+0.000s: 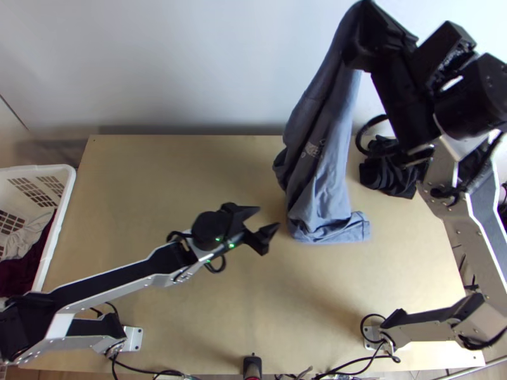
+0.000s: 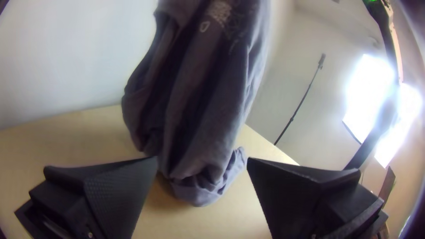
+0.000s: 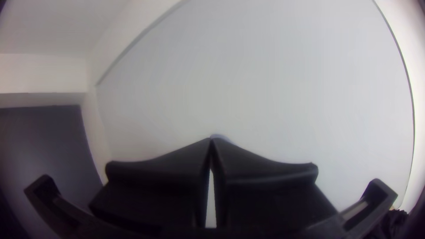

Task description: Fold the t-shirt

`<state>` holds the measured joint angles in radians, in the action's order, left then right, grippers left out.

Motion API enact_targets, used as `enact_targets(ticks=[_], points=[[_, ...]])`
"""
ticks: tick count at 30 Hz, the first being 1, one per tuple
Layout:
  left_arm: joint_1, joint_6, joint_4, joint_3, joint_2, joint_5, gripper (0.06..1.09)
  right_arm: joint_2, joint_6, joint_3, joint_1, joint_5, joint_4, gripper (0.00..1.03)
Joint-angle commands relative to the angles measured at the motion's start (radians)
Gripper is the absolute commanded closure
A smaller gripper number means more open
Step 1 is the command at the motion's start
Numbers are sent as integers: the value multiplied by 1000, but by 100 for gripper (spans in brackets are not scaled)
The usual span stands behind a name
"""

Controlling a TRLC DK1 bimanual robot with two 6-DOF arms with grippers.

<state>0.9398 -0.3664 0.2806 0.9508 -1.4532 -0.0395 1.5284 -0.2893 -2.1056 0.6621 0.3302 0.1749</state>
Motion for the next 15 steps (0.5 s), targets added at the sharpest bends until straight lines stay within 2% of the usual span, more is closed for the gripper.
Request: enact_targets(ticks=[1, 3, 7, 11, 15], points=[[79, -2, 23, 118, -78, -33, 11, 90, 113, -56, 41, 72, -118, 100], [82, -2, 19, 149, -90, -36, 11, 125, 182, -62, 53, 109, -203, 100], [73, 1, 19, 157, -104, -60, 11, 216, 398, -105, 85, 165, -465, 100], [73, 0, 17, 134, -84, -76, 11, 319, 447, -254, 70, 164, -489, 100], [79, 0, 12, 134, -76, -88, 11, 338, 447, -272, 56, 162, -526, 100]])
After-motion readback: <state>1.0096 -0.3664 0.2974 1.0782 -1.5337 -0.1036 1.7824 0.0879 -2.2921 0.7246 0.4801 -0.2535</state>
